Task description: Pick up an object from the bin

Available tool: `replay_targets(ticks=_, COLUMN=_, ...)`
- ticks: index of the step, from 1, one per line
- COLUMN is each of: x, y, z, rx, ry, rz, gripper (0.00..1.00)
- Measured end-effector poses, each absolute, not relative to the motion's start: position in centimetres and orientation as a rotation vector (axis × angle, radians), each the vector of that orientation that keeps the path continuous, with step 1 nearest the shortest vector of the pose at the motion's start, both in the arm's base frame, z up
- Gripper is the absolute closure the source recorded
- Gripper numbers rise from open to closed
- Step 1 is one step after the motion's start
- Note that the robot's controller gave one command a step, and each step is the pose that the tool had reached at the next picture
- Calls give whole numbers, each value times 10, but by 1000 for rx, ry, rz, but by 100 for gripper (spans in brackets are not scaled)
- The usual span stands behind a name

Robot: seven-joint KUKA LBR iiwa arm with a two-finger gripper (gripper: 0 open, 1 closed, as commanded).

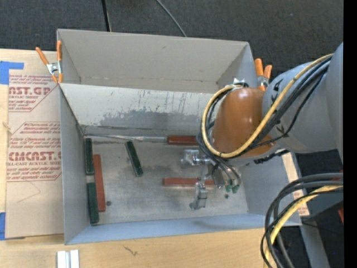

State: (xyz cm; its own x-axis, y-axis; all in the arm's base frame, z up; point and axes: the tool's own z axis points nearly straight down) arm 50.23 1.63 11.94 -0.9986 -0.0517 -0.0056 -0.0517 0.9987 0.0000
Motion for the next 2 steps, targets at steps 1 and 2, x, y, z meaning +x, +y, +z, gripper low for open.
replay_targets(ticks=1, x=497, y=20, z=70, rx=-122, ry=3139, rz=1, gripper=100)
replay_targets(ticks=2, x=497, y=20, z=70, rx=-122, ry=3139, rz=1, gripper=100)
